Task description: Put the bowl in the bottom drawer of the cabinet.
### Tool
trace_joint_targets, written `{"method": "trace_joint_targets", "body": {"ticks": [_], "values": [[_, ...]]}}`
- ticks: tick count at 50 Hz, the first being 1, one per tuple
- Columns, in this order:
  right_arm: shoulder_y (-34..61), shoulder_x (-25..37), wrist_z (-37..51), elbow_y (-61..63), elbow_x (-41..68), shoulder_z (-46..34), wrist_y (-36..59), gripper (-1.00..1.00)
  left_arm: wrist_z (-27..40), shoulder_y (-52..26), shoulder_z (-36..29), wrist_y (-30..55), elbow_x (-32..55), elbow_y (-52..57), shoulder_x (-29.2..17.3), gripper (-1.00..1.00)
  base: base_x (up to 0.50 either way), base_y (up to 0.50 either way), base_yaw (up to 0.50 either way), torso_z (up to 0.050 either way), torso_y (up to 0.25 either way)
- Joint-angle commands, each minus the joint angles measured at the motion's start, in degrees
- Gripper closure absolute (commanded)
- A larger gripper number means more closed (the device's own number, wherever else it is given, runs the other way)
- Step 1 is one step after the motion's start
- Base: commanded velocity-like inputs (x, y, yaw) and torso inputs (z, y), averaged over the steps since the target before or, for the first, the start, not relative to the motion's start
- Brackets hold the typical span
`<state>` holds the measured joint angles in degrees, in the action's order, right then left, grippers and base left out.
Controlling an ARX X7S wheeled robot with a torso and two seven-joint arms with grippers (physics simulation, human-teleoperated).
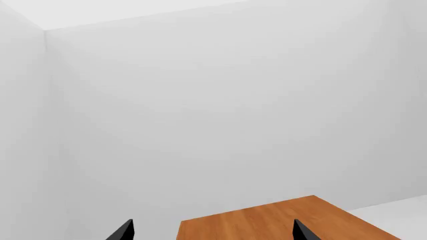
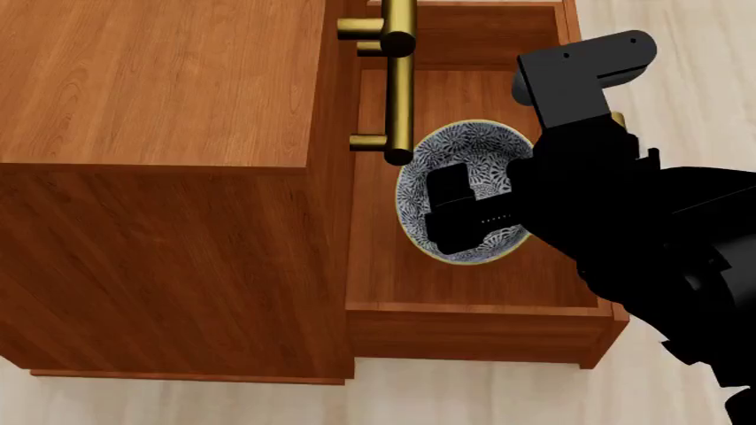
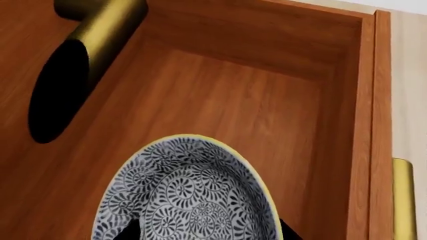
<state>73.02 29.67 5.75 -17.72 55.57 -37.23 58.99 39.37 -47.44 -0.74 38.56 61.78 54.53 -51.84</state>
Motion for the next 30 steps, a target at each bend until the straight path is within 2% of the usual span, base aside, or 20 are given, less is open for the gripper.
{"method": "trace_joint_targets", "body": {"ticks": [1,30], "values": [[-0.01,2.50,2.90,0.80,-2.38,-0.39,2.46,-1.00,0.34,-0.66,-0.38,0.06,0.43,-0.07,-0.04,-1.00,-0.01,0.00,0.00,0.000,0.000],[3.29,3.59,5.01,4.17,-0.10,1.26,5.84,-1.00,0.65,-0.30,0.41,-0.93,1.56,0.18,-1.03,-1.00,0.00,0.00,0.00,0.000,0.000]]}}
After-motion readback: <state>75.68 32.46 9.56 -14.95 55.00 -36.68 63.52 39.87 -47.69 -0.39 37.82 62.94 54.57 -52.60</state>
